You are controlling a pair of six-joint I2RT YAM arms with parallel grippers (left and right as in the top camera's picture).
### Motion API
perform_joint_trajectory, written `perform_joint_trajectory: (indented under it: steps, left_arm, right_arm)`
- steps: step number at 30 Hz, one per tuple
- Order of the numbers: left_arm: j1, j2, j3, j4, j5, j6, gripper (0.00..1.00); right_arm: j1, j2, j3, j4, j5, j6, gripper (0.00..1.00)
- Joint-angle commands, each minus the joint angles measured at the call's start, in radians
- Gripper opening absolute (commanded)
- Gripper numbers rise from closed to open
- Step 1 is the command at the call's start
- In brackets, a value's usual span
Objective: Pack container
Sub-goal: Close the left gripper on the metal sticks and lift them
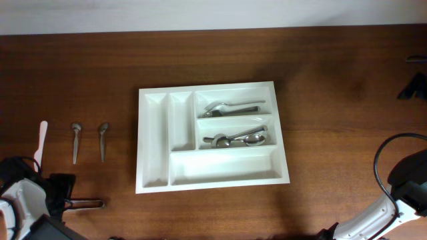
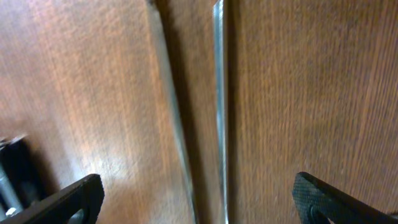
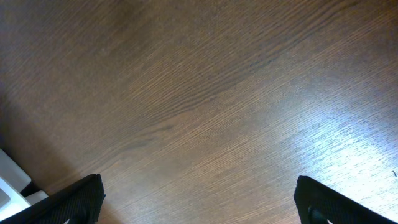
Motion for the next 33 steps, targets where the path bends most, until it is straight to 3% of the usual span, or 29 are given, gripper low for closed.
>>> perform_joint_trajectory:
  steps: [1, 33]
  left_arm:
    - [0.005, 0.031, -0.018, 0.018, 0.041, 0.026, 0.99]
    - [0.005, 0.090, -0.027, 0.054, 0.067, -0.048, 0.99]
  right_arm:
    - [0.002, -0.001, -0.002, 0.002, -0.005, 0.008, 0.99]
    - [0.002, -0.001, -0.002, 0.002, -0.005, 0.008, 0.99]
